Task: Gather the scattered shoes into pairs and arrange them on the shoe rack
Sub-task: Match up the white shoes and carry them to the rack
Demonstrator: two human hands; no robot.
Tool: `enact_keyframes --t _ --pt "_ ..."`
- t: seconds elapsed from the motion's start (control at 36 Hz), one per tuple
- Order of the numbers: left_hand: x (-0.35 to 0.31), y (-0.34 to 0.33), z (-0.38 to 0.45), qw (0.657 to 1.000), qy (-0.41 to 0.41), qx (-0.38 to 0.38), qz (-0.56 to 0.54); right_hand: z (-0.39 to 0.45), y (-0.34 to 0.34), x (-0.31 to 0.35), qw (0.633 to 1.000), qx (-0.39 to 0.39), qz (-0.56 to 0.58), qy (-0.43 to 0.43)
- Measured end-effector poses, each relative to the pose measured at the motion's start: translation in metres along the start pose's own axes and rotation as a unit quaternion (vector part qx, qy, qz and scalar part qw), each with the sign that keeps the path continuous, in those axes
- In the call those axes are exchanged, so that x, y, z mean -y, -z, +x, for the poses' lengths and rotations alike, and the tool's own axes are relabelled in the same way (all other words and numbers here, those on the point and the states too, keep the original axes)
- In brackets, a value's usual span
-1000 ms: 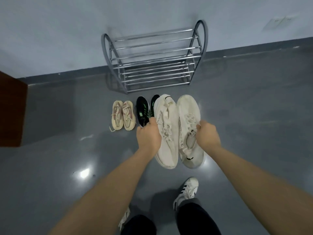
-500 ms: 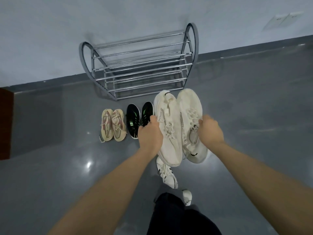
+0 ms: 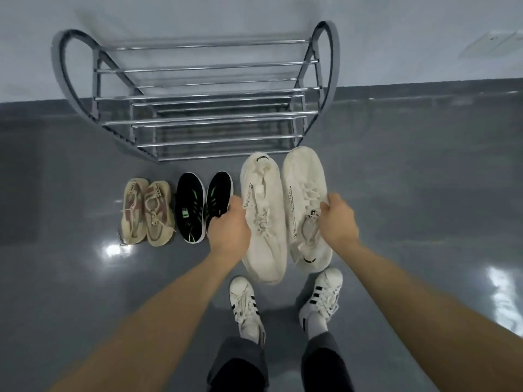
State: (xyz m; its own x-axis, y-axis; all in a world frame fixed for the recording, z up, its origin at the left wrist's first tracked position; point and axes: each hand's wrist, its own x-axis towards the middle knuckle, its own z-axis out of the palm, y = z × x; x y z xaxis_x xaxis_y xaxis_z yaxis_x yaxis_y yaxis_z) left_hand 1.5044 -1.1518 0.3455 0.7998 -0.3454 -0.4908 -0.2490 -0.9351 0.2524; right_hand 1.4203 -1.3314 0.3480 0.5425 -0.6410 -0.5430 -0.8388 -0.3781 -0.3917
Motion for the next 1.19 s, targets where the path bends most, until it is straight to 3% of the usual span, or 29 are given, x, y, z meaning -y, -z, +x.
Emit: enact_keyframes --t 0.47,0.67,0.81,0.97,1.11,1.19 --pt "0.042 -0.224 0.155 0.98 0.106 -0.04 -0.165 0.199 -0.194 -0.101 0.998 0.059 0.011 0.034" --pt "0.069 -0.293 0.222 0.982 0.071 -0.092 -0.147 0.26 -0.255 -0.125 0.997 0.032 0.046 0.052" --pt "0.072 -0.314 0.246 0.988 0.074 -0.08 -0.112 0.28 -0.281 -0.131 0.998 0.019 0.042 0.038" --pt "0.069 -0.327 0.255 0.991 0.1 -0.024 -0.091 0.284 -0.283 -0.136 0.996 0.057 0.03 0.054" --pt "0.052 -0.312 0.248 0.987 0.131 0.029 -0.093 0.277 -0.28 -0.125 0.992 0.124 -0.001 0.026" --pt "0.044 -0.298 0.237 0.99 0.111 0.036 -0.084 0.264 -0.27 -0.119 0.991 0.118 -0.049 0.036"
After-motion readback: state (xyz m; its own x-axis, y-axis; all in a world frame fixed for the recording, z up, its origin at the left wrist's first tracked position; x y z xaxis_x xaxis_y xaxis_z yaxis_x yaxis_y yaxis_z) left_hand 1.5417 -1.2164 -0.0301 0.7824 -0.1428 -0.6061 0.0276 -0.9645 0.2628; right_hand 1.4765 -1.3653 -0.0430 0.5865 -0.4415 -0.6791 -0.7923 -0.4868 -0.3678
